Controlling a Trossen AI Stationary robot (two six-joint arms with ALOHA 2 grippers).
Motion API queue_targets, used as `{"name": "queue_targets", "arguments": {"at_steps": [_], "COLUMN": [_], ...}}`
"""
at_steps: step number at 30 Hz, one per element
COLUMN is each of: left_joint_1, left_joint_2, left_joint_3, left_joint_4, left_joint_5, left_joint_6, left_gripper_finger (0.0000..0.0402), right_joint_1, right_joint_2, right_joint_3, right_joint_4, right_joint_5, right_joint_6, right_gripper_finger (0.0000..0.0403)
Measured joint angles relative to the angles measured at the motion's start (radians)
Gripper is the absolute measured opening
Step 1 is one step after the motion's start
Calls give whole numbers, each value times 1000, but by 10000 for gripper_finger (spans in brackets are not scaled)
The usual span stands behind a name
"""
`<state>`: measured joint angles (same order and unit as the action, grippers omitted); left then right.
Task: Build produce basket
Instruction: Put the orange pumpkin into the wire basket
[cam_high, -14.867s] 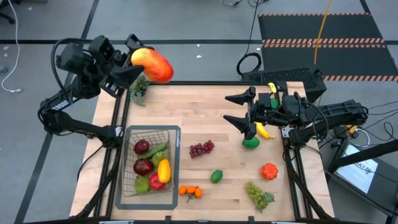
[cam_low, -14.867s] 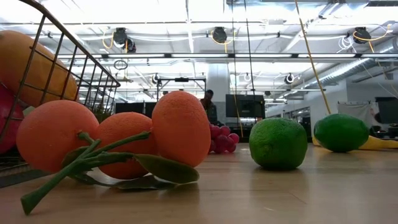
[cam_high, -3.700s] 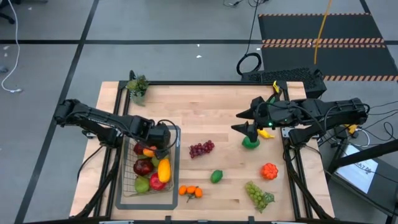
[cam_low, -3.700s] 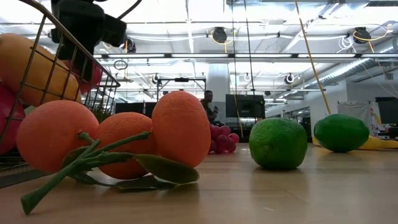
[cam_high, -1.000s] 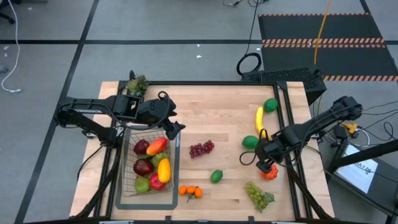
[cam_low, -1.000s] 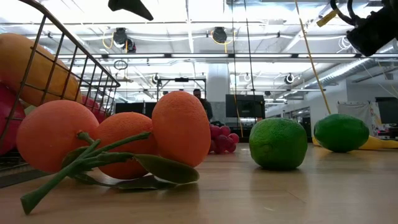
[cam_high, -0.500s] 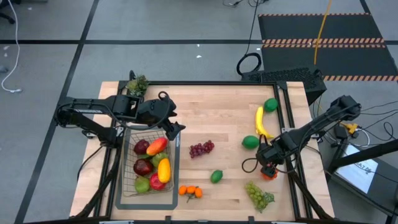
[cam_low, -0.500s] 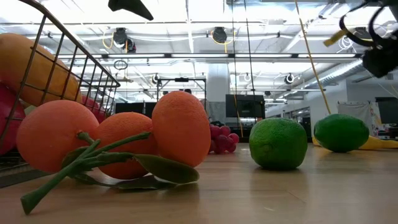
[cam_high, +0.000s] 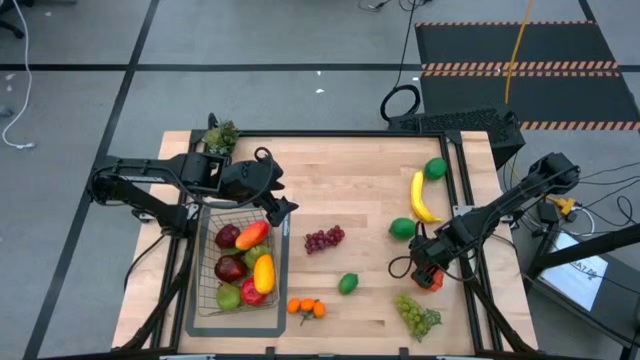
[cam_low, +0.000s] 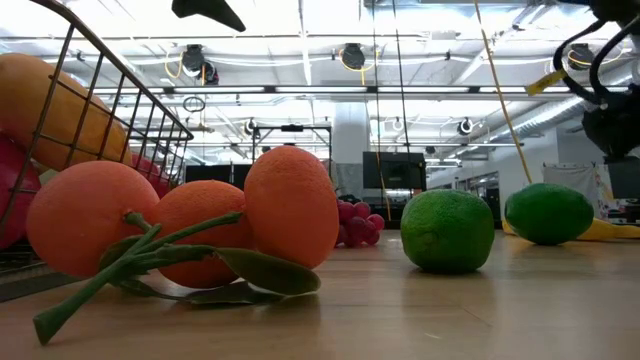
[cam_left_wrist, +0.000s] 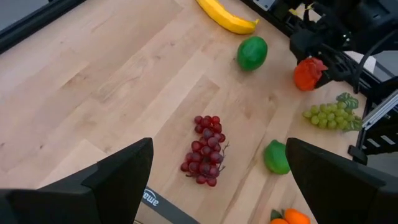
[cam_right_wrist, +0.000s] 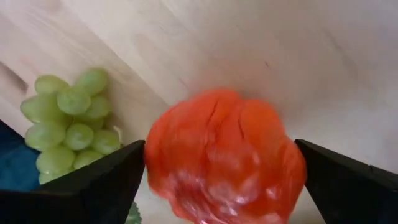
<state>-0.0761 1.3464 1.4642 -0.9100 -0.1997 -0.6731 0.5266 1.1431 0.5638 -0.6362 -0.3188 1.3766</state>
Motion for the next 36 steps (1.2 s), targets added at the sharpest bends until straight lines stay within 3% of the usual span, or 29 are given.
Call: {"name": "queue_targets", "arguments": {"at_steps": [12,21,25,29,36], "left_joint_1": [0,5,5,5,5], "left_joint_2": [0,0,0,0,0], "left_joint_3": [0,0,0,-1,-1], "left_joint_4": [0,0,11,62,136], "left_joint_5": [0,0,0,-4,-23], "left_joint_6": [12,16,16,26,77], "left_gripper_finger": [367,367,367,367,367], "right_joint_1": [0,-1,-1,-16,-67], "right_joint_2": [0,-26,-87,-162,-275], "right_joint_3": [-25,-26,-26,-26,-26], "right_joint_4": [71,151,252,369,570], "right_joint_5": [-18,-130,-129,-96,74], "right_joint_6": [65,107,187,271,355], "right_gripper_finger": [358,356,356,356,356]}}
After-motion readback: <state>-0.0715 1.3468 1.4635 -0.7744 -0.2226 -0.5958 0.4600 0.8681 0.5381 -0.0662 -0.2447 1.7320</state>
